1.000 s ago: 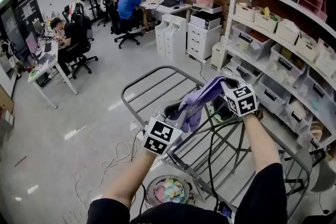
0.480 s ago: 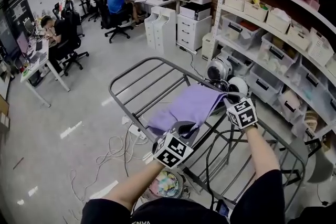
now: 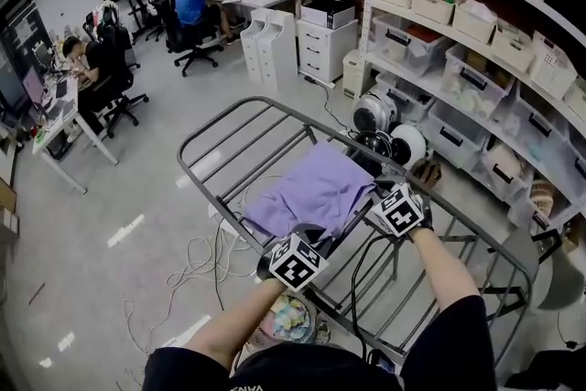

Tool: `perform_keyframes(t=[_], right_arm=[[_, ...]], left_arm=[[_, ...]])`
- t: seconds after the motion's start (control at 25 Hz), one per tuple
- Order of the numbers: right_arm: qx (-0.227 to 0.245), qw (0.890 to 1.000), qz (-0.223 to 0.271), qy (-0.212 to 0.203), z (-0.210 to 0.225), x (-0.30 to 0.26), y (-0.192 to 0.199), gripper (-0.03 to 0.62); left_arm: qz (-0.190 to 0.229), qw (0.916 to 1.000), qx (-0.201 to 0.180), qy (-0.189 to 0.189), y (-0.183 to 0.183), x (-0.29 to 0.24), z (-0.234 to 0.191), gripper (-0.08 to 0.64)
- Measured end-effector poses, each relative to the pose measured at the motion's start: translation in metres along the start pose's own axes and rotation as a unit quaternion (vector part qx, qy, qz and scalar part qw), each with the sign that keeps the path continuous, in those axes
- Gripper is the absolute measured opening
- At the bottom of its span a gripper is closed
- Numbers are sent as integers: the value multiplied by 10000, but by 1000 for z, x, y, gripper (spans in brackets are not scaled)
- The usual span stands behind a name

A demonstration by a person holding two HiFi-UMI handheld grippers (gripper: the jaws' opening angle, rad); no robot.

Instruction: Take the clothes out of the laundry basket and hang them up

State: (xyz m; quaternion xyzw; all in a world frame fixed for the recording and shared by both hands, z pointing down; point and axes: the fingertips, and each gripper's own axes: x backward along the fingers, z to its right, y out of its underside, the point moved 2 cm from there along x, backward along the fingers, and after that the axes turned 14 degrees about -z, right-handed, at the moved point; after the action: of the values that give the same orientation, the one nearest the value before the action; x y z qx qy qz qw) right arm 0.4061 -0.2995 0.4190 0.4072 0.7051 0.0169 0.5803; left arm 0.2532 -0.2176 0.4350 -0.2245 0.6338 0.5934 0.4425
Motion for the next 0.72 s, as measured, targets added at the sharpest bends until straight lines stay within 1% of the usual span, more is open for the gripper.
perform_keyframes(t=[0.04,0.12,0.2,0.28,0.4,0.44,0.6,0.72], right_arm=[[48,10000,-49,-12,-1,-1,2,45],[78,9999,-82,-47,-3,-1,5,65],[67,9999,-108,-110,-4,-2,6,114],[42,9997,-128,-191,-3,-2,8,164],[-48,9996,-186,-214,1,0,14,230],[-61,9996,-212,-193,2,0,16,239],[-71,9993,-332,-160,4,3,20,241],[-63,9995,-277,-163,2,1,19,242]], left_arm=[[-45,10000,45,50,2,-2,2,37],[-106,9997,137,176,7,-6,5,64],[-146,9993,205,261,11,-8,7,90],[-142,9993,232,238,13,-6,7,96],[-149,9994,273,136,17,-3,5,138],[-164,9994,296,119,19,-2,5,145],[-237,9988,417,70,29,2,3,162],[-179,9985,526,-7,33,7,0,164]])
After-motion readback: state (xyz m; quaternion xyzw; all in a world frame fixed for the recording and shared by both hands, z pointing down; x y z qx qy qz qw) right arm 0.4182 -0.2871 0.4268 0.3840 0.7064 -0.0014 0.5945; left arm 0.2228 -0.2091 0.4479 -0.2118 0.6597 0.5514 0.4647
